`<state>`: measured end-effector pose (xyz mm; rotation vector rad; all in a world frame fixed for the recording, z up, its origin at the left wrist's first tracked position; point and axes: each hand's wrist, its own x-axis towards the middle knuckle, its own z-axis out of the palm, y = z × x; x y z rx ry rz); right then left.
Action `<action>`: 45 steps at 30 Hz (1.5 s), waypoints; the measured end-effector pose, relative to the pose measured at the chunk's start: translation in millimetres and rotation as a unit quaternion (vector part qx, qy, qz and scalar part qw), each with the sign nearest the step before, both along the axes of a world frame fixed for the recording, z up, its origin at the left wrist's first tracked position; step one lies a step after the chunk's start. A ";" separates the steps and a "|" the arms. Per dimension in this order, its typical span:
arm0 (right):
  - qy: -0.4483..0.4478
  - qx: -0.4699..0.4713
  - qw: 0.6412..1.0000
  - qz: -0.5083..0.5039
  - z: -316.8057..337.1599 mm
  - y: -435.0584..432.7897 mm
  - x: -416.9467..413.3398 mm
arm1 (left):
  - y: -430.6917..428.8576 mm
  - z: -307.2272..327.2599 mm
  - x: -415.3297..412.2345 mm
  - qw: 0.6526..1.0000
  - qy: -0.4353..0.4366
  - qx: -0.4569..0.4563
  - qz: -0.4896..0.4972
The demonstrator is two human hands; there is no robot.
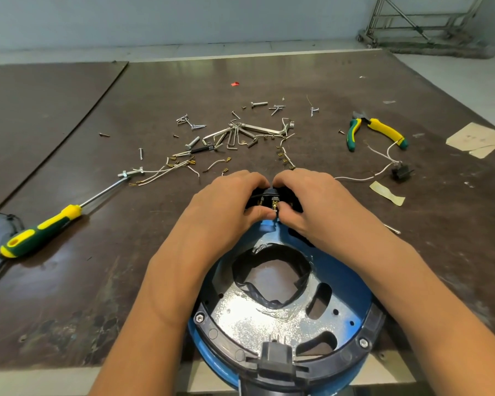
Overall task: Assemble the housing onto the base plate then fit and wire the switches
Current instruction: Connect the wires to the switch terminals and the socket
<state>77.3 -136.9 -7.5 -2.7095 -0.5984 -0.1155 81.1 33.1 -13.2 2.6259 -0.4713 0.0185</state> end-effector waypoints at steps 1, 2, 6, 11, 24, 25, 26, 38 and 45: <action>0.001 0.002 1.000 0.001 -0.4 -0.2 0.2 | -0.1 0.1 0.3 1.000 0.000 0.001 0.000; 0.000 0.003 1.000 0.002 -0.6 -0.3 0.4 | -0.2 0.2 0.6 1.000 0.001 0.003 -0.001; -0.002 0.008 1.000 0.003 -1.8 -0.6 0.5 | 1.3 -1.1 1.1 1.000 0.002 -0.015 0.004; -0.007 0.020 1.000 0.010 -4.7 -3.8 -0.5 | 9.2 1.7 -0.7 0.997 0.026 -0.070 0.002; -0.015 0.020 0.999 0.035 -7.4 -8.6 3.5 | 9.8 3.3 -2.8 0.997 0.004 -0.079 -0.002; -0.016 0.021 0.999 0.035 -7.7 -8.5 3.6 | 9.4 3.1 -2.7 0.997 -0.001 -0.075 -0.004; -0.016 0.023 0.999 0.035 -7.8 -8.5 3.7 | 9.5 3.0 -2.4 0.997 -0.002 -0.072 -0.005; -0.005 0.020 0.999 0.036 -7.9 -8.3 5.8 | 12.1 -2.9 0.8 0.996 0.017 -0.085 -0.014; -0.001 0.021 0.999 0.032 -6.6 -9.6 6.1 | 8.5 -0.7 2.1 0.996 0.025 -0.075 -0.027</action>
